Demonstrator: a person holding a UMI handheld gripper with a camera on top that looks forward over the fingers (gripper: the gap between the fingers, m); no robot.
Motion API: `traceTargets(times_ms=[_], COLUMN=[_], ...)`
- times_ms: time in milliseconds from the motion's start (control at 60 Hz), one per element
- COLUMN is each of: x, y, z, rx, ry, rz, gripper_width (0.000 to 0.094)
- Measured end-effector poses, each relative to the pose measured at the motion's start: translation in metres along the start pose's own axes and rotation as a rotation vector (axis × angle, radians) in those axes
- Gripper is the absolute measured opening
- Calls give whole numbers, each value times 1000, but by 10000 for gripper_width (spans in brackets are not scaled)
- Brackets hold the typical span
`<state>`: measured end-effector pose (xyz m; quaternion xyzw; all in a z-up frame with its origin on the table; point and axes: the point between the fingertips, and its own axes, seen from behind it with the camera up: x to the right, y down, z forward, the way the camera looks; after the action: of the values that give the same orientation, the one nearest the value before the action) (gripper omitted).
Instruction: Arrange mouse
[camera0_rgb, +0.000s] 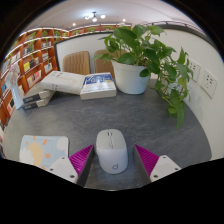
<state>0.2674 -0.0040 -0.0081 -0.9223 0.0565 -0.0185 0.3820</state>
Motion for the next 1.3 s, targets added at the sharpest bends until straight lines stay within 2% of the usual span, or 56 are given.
traceTargets(times_ms=[100, 117, 133, 350, 417, 483, 750, 867, 917, 983, 1067, 1300], x=[-1, 0, 1, -1, -6, 0, -36, -90, -114, -153, -191, -227], y=[-8, -9, -10, -8, -9, -33, -182, -212, -218, -206, -178, -33], z=[10, 11, 12, 12, 5, -12, -142, -187, -198, -202, -184, -93], rx=[-1, -2, -3, -47, -76, -39, 258, 351, 366, 370, 323, 56], ry=[-1, -2, 5, 12, -21, -9, 1, -42, -71, -109, -142, -138], rz=[-9, -10, -12, -6, 30, 37, -20, -54, -71, -88, -103, -119], gripper_width=[602, 530, 507, 355, 355, 355, 355, 354, 353, 353, 351, 352])
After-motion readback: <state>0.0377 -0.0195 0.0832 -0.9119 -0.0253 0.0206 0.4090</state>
